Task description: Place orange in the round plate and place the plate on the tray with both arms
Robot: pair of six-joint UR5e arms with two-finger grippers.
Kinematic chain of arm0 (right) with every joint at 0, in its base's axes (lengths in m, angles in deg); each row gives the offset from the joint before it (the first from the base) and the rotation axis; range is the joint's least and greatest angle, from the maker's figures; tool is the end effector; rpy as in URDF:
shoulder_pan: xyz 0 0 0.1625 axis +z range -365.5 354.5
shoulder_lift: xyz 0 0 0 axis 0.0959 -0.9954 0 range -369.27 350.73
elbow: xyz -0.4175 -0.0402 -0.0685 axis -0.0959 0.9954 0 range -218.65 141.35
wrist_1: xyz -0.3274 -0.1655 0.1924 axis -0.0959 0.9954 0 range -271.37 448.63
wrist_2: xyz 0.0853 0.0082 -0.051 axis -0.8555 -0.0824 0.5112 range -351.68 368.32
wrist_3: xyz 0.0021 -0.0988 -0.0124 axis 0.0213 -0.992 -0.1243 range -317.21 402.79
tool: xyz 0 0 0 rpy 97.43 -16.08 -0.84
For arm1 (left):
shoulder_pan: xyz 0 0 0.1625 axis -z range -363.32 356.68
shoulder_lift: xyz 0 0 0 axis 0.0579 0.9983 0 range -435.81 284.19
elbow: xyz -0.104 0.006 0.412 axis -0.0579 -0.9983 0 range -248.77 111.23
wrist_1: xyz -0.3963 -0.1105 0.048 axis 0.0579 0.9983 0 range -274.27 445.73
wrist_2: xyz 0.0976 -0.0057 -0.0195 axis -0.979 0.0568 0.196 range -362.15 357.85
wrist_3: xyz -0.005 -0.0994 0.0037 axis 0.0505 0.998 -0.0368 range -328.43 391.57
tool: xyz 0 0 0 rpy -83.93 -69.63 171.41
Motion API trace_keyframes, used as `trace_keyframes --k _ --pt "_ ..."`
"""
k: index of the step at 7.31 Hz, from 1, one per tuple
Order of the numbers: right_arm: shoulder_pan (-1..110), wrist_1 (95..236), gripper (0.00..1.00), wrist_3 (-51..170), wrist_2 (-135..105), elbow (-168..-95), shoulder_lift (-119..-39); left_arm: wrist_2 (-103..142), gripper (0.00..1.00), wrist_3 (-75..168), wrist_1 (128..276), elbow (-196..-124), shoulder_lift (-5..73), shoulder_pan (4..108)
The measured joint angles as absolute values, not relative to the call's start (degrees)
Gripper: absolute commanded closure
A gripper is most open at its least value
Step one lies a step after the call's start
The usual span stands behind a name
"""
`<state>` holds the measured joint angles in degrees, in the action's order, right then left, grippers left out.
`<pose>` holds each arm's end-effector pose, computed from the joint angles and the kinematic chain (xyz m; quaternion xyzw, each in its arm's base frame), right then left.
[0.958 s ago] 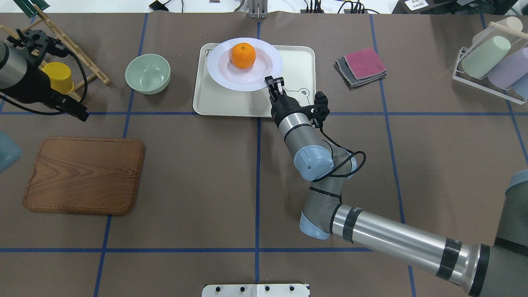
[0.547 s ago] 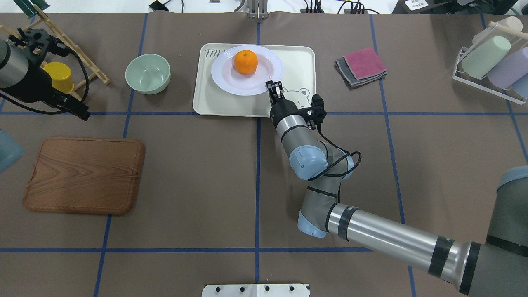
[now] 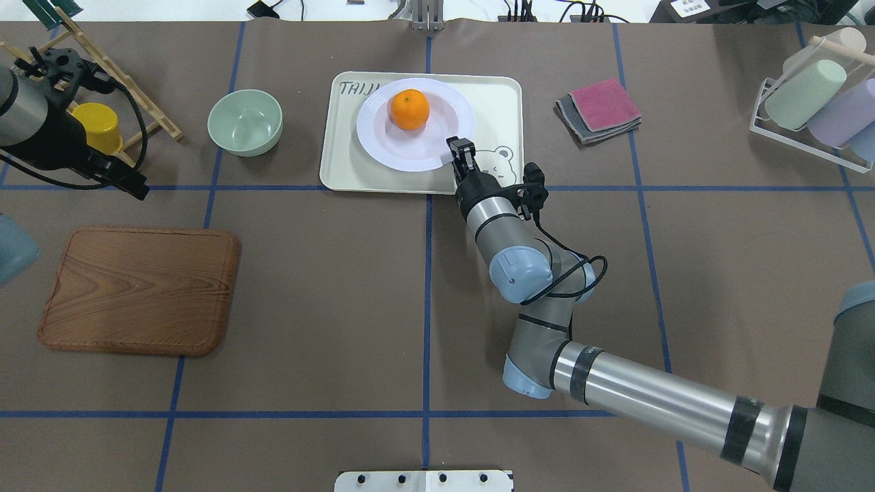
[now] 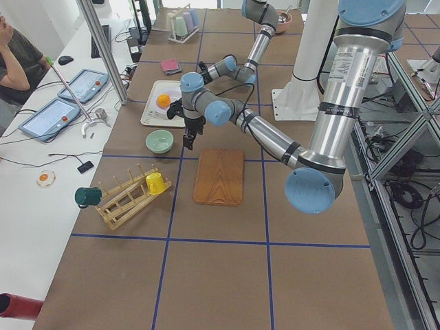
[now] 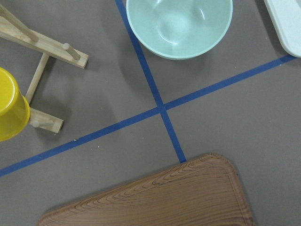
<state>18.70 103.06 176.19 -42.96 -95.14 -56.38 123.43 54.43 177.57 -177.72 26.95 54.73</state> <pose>-0.6152 -0.4910 0.3174 0.1348 -0.6690 0.5732 0.4536 0.2300 -0.5111 0.3833 0.1093 0.3862 0.1602 0.9018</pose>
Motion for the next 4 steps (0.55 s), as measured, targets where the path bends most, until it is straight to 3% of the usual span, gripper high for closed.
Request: trace_keyframes --k 4 --pt "12.71 102.78 0.01 166.57 -42.88 -114.82 -68.48 123.23 0.01 54.29 177.58 -177.68 26.87 54.69"
